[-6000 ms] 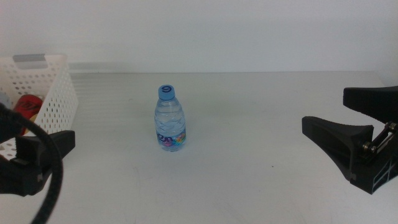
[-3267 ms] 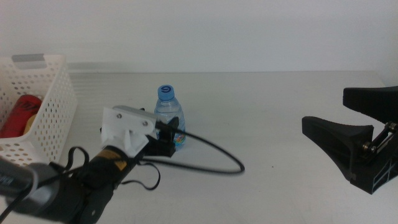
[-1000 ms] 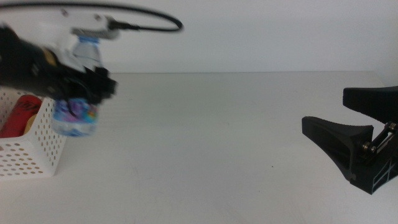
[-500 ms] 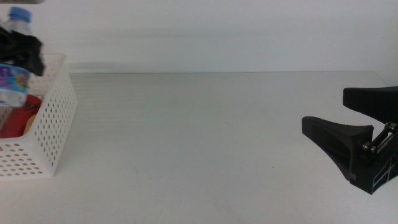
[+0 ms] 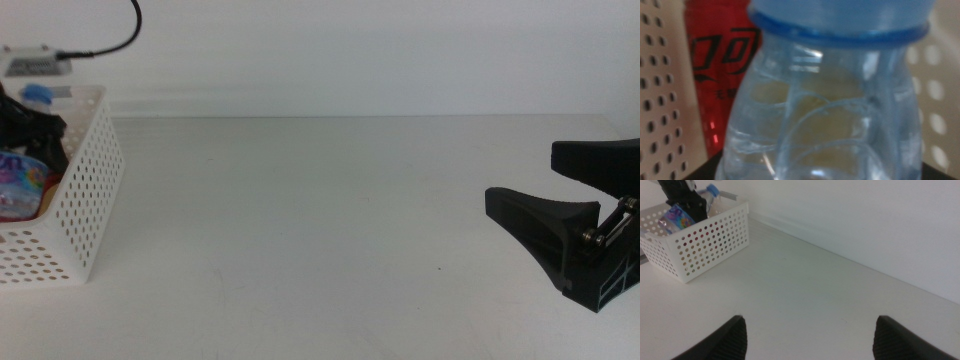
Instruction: Use arms to grab the bottles and put them into the dustbin to the left of the table.
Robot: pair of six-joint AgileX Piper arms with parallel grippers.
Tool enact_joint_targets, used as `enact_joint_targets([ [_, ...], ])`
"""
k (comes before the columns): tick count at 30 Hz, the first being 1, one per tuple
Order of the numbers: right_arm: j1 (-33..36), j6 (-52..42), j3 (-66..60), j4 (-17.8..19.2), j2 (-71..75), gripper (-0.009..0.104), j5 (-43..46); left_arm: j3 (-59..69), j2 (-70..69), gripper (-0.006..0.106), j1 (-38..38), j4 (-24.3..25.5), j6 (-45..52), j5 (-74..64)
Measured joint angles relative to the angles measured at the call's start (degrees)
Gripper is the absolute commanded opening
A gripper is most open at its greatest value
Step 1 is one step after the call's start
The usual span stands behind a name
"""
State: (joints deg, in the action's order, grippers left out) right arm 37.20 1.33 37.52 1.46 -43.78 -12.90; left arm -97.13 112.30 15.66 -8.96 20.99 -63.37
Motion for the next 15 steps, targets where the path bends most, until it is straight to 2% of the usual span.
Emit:
enact_joint_targets([
  [6,0.00,0.00,0.00,0.00,0.00,0.066,0.00,0.00,3.16,0.001,0.00,0.00,0.11,0.59],
  [9,0.00,0.00,0.00,0.00,0.00,0.066,0.00,0.00,3.78,0.011,0.00,-0.04,0.11,1.29],
  [10,0.00,0.00,0.00,0.00,0.00,0.066,0.00,0.00,3.85,0.024,0.00,-0.04,0.11,1.98],
  [13,0.00,0.00,0.00,0.00,0.00,0.066,0.00,0.00,3.85,0.051,0.00,-0.19,0.11,2.75],
  [14,0.00,0.00,0.00,0.00,0.00,0.066,0.00,0.00,3.85,0.071,0.00,-0.12,0.11,2.79],
  [15,0.00,0.00,0.00,0.00,0.00,0.066,0.00,0.00,3.85,0.081,0.00,0.19,0.11,2.79],
])
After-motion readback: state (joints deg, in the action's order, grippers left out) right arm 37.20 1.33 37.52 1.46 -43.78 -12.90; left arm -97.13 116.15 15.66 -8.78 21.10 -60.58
